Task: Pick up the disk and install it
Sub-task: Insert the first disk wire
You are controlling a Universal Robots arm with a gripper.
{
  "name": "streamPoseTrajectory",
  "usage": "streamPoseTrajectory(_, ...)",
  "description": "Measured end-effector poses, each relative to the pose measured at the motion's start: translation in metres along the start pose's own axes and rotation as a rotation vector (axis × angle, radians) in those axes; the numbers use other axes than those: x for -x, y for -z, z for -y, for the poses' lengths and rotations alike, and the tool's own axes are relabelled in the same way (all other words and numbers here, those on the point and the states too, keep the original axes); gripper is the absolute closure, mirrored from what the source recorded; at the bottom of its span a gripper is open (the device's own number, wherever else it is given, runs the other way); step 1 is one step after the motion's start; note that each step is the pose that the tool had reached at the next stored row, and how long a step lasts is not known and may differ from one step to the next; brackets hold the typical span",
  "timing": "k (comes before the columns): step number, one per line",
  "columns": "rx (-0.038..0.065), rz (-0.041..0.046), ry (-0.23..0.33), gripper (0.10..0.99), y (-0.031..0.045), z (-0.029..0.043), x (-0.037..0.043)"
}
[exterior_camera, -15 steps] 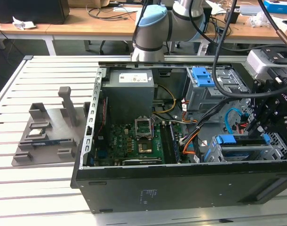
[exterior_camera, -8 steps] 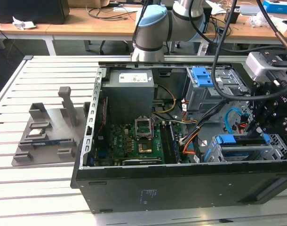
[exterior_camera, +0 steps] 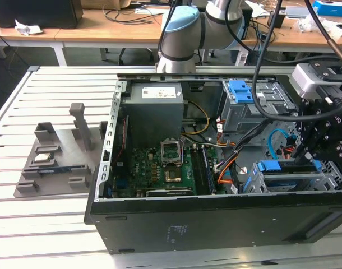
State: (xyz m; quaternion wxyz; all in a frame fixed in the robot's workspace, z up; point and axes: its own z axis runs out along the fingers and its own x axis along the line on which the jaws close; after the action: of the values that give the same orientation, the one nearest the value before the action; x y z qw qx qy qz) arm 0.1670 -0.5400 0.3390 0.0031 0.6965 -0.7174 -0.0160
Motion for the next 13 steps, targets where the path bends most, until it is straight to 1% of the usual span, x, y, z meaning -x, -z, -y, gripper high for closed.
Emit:
streamPoseTrajectory(3, 0.000, 0.0011, 0.000, 0.922, -0.0006, 0.0000, 0.0000)
streamPoseTrajectory(4, 0.000, 0.0006, 0.000, 0.847, -0.0004, 0.0000, 0.0000)
streamPoseTrajectory(5, 0.000, 0.0003, 0.000, 0.847, 0.0008, 0.0000, 0.0001)
streamPoseTrajectory(8, 0.000, 0.0004, 0.000, 0.859, 0.0133, -0.0004, 0.0008)
streamPoseTrajectory(10, 0.000, 0.0005, 0.000, 0.980, 0.0217, -0.0006, 0.0012)
streamPoseTrajectory(13, 0.000, 0.0004, 0.000, 0.980, 0.0297, -0.0008, 0.0015)
